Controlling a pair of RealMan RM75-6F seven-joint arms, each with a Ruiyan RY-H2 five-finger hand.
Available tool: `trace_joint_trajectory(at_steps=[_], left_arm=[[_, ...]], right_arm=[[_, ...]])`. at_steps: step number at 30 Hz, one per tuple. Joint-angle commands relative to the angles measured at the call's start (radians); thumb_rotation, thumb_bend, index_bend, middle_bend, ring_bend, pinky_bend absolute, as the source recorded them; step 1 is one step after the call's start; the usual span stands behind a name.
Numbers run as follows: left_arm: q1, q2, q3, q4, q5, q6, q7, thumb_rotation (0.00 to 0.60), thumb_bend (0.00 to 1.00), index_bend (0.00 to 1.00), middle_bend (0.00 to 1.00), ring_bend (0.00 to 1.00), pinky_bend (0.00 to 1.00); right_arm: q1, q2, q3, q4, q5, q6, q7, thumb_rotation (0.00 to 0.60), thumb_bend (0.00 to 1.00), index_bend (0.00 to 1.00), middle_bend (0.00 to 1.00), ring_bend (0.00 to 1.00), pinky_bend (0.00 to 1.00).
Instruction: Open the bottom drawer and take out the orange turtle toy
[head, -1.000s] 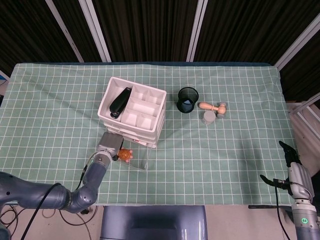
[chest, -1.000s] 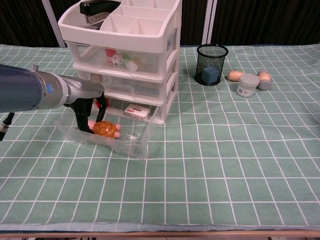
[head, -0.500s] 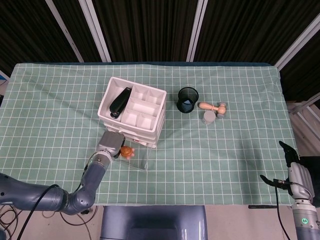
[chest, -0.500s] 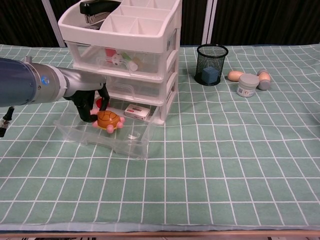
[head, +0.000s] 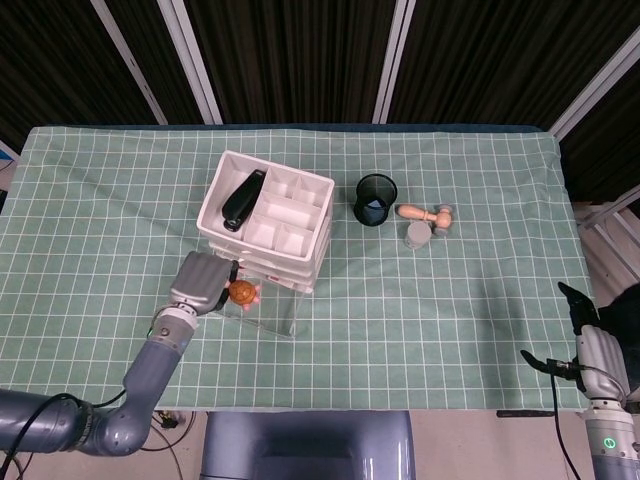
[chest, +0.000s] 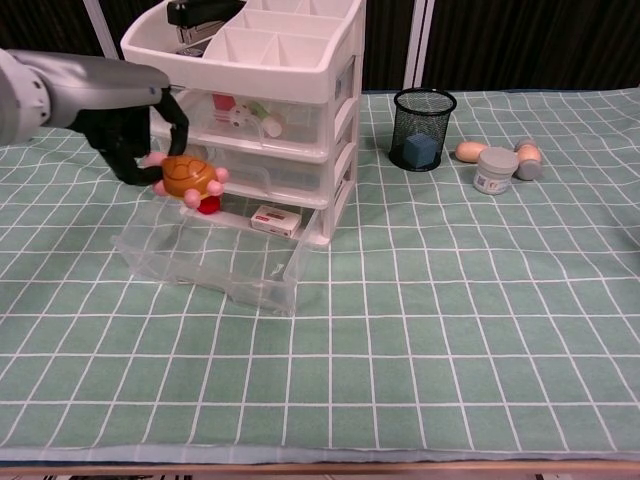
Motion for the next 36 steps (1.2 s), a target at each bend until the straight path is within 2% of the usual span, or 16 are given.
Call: trace_joint_trajectory(at_steps=[1, 6, 10, 18, 23, 28, 31, 36], left_arm=[[0.065, 0.046, 0.062, -0.061, 0.065, 0.031, -0.041, 0.6, 0.46, 0.58, 1.0, 1.0, 1.0], [0.125, 0.074, 0.122, -0.095, 0.138, 0.045, -0.07, 0.6, 0.46, 0.58, 1.0, 1.0, 1.0], [0.166, 0.082, 0.164, -0.097, 0.175, 0.046, -0.083, 0.6, 0.41, 0.57, 1.0, 1.0, 1.0], [0.229, 0.038, 0.214, -0.038, 0.217, 0.027, -0.088, 0.6, 0.36, 0.56, 1.0, 1.0, 1.0], [0.261, -0.018, 0.219, 0.041, 0.216, 0.017, -0.087, 0.6, 0.31, 0.52, 1.0, 1.0, 1.0], [0.282, -0.051, 0.214, 0.092, 0.212, 0.017, -0.071, 0.6, 0.18, 0.43, 1.0, 1.0, 1.0], [0.294, -0.052, 0.21, 0.099, 0.218, 0.022, -0.071, 0.6, 0.14, 0.4, 1.0, 1.0, 1.0], [0.324, -0.026, 0.202, 0.085, 0.258, 0.046, -0.094, 0.6, 0.13, 0.39, 1.0, 1.0, 1.0]], right_arm=[[-0.001, 0.0, 0.0, 0.0, 0.0, 0.002, -0.003, 0.6, 0.15, 0.0, 0.1, 0.0, 0.18], [-0.001, -0.001, 0.0, 0.002, -0.002, 0.005, -0.007, 0.6, 0.15, 0.0, 0.1, 0.0, 0.18], [-0.002, -0.002, -0.001, 0.001, -0.003, 0.007, -0.009, 0.6, 0.15, 0.0, 0.1, 0.0, 0.18], [-0.004, -0.001, -0.002, -0.004, -0.005, 0.01, -0.012, 0.6, 0.15, 0.0, 0.1, 0.0, 0.18], [-0.005, 0.0, -0.004, -0.006, -0.008, 0.011, -0.013, 0.6, 0.15, 0.0, 0.1, 0.0, 0.18], [-0.006, 0.001, -0.004, -0.006, -0.008, 0.013, -0.013, 0.6, 0.15, 0.0, 0.1, 0.0, 0.18], [-0.006, 0.001, -0.004, -0.005, -0.007, 0.012, -0.013, 0.6, 0.15, 0.0, 0.1, 0.0, 0.18], [-0.006, 0.002, -0.006, -0.007, -0.01, 0.012, -0.016, 0.6, 0.15, 0.0, 0.1, 0.0, 0.18]])
